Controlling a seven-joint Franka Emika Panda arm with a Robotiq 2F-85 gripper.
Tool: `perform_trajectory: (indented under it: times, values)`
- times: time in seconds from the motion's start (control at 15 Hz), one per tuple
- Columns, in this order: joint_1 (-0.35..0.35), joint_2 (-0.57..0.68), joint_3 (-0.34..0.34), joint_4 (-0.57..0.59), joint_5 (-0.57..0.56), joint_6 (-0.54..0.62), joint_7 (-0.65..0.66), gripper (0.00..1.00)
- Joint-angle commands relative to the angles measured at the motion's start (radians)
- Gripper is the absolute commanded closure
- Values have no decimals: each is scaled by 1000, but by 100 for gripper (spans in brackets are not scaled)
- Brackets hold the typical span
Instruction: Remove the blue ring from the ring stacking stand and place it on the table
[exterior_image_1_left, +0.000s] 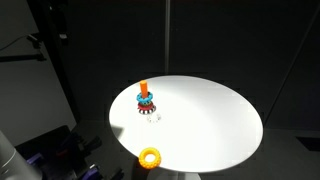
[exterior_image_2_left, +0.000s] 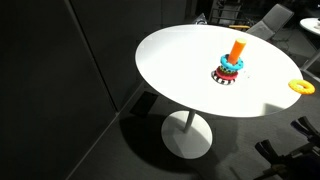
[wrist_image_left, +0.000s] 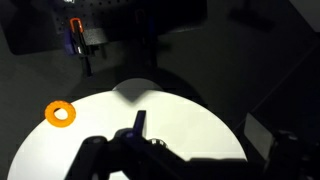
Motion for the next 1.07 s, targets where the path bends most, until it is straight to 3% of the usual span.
perform_trajectory:
  times: [0.0,0.53,1.0]
  values:
    - [-17,0,11,3,7,-5,-10,0]
    - [-51,13,-24,27,-6,22,-22,0]
    - [-128,86,-81,15,-18,209,-51,0]
